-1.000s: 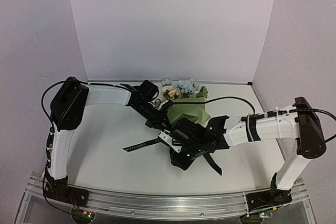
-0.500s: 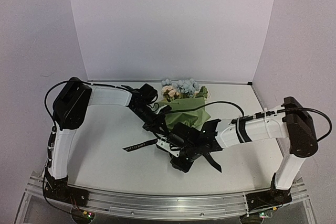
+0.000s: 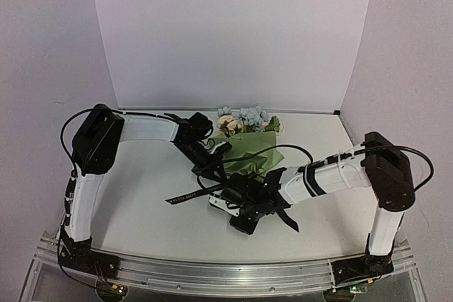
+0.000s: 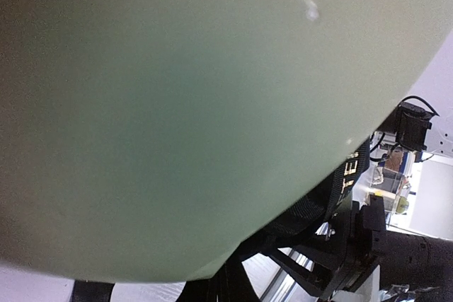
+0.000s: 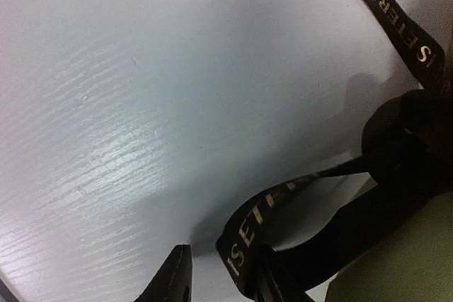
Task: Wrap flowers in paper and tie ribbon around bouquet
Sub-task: Tie the half-tied ribbon around the folded bouquet.
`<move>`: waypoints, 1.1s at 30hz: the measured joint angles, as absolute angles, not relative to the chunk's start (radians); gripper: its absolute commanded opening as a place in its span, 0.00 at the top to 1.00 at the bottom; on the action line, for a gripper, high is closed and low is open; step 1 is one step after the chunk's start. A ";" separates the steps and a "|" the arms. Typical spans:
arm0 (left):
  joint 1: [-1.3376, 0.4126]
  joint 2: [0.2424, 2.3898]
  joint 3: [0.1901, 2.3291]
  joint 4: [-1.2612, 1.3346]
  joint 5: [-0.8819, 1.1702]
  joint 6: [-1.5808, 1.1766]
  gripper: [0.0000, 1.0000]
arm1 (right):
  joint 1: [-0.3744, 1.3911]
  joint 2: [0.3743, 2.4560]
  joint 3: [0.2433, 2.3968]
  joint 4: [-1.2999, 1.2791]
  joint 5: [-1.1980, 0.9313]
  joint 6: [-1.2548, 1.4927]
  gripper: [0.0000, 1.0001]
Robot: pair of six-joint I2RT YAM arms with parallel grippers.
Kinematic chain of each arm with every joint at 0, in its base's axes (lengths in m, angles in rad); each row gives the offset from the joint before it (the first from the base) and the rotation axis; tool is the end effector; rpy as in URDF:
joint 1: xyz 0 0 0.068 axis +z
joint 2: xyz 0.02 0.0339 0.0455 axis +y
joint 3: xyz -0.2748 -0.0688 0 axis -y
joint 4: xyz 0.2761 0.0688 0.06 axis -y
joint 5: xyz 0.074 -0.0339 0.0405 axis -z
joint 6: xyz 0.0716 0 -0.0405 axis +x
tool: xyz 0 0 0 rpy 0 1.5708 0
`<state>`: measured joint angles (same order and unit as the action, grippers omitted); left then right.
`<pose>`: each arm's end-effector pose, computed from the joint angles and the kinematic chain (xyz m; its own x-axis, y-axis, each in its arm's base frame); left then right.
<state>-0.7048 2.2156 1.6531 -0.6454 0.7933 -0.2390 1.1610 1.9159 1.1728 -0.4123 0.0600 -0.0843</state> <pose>0.3439 -0.3595 0.1205 -0.8451 0.5008 -0.1872 0.4602 0.5033 -0.7314 0.1695 0.3795 0.0964 -0.2870 -0.8716 -0.3975 -0.9334 0.3477 -0.0886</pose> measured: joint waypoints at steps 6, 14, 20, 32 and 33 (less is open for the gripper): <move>-0.705 2.221 1.670 -0.659 0.793 -0.234 1.00 | 1.161 1.936 1.182 -0.397 0.092 -0.092 1.00; -0.701 2.225 1.670 -0.661 0.791 -0.237 1.00 | 1.151 1.896 1.182 -0.418 0.102 -0.065 1.00; -0.700 2.222 1.647 -0.613 0.783 -0.263 1.00 | 1.113 1.757 1.193 -0.477 0.050 0.004 1.00; -0.686 2.108 1.538 -0.506 0.738 -0.333 1.00 | 0.990 1.713 1.217 -0.577 0.041 0.120 1.00; -0.686 2.100 1.536 -0.501 0.736 -0.336 1.00 | 0.976 1.713 1.217 -0.581 0.041 0.127 1.00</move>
<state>-0.6859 2.1003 1.5364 -0.5005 0.7360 -0.3362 0.9764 1.7126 1.2175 -0.5810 0.0414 0.1273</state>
